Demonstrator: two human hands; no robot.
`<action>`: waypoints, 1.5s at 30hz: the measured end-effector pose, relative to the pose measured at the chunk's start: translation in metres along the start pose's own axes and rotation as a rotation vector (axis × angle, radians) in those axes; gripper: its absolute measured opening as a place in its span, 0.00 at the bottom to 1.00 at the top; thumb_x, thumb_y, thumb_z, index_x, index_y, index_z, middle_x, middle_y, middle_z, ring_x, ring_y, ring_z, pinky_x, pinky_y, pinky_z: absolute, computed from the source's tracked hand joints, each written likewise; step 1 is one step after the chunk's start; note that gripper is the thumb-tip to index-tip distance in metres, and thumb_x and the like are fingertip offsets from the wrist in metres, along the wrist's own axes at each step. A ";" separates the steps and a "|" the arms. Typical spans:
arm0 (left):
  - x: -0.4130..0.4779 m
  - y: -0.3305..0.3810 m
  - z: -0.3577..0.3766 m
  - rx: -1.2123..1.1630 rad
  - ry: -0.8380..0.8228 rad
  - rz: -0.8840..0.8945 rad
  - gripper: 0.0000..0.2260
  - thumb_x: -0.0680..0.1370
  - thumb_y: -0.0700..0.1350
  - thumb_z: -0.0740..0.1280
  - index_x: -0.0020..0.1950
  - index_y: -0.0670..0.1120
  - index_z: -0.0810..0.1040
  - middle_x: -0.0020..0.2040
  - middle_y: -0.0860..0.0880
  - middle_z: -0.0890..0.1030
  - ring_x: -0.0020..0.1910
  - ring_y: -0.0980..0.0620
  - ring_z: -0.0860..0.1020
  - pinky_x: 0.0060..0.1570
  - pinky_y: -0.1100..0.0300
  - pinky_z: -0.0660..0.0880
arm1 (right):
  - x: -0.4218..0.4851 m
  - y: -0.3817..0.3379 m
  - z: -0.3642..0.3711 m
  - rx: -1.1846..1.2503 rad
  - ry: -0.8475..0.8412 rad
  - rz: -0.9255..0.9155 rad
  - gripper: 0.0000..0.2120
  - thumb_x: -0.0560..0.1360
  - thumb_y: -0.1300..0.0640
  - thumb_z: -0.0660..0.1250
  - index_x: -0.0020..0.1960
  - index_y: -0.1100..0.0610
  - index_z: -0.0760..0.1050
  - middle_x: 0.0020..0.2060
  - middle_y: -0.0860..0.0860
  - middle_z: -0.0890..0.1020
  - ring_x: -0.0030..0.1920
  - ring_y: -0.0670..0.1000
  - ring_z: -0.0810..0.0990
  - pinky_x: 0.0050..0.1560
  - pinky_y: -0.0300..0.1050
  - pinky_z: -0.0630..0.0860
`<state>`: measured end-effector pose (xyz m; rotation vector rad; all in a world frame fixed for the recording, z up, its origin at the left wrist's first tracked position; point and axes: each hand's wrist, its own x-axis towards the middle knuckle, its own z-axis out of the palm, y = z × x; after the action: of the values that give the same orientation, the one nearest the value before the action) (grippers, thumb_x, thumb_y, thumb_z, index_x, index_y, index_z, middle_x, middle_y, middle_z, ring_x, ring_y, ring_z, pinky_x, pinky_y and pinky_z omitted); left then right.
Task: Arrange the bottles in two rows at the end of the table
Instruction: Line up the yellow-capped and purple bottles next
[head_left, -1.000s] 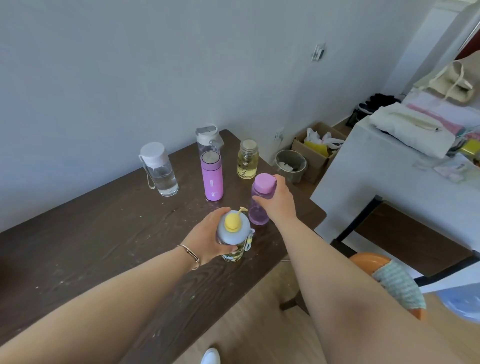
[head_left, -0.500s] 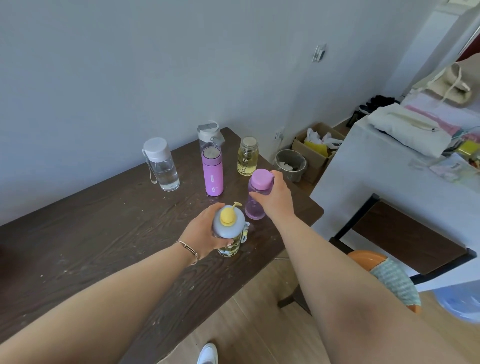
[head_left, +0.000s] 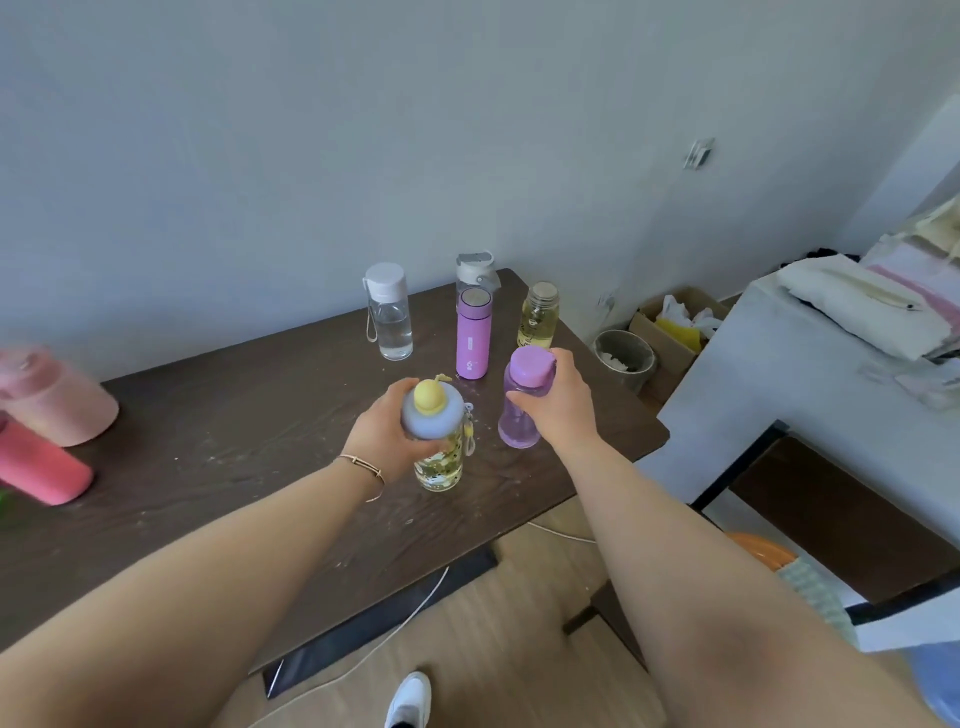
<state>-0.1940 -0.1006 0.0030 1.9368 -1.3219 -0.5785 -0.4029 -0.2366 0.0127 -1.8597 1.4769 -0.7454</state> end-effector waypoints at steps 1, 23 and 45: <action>-0.004 -0.001 -0.005 0.000 0.026 -0.013 0.36 0.61 0.54 0.78 0.65 0.61 0.67 0.53 0.59 0.77 0.50 0.54 0.76 0.47 0.60 0.70 | -0.006 -0.004 0.002 0.009 -0.015 -0.011 0.34 0.67 0.51 0.79 0.67 0.49 0.65 0.62 0.50 0.76 0.61 0.54 0.76 0.57 0.51 0.75; -0.126 -0.130 -0.205 -0.020 0.370 -0.231 0.36 0.61 0.54 0.79 0.66 0.56 0.67 0.54 0.53 0.78 0.48 0.51 0.76 0.45 0.59 0.71 | -0.129 -0.178 0.160 0.064 -0.249 -0.207 0.33 0.66 0.52 0.79 0.66 0.49 0.67 0.61 0.48 0.77 0.60 0.54 0.76 0.52 0.46 0.72; -0.234 -0.319 -0.403 0.009 0.465 -0.354 0.37 0.63 0.54 0.79 0.68 0.55 0.67 0.55 0.50 0.77 0.51 0.47 0.76 0.48 0.55 0.72 | -0.264 -0.341 0.375 0.062 -0.365 -0.237 0.36 0.65 0.51 0.81 0.66 0.48 0.65 0.62 0.49 0.77 0.59 0.52 0.76 0.53 0.47 0.75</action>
<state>0.1941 0.3103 0.0142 2.1608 -0.7003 -0.2565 0.0377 0.1278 0.0279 -2.0166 1.0066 -0.5144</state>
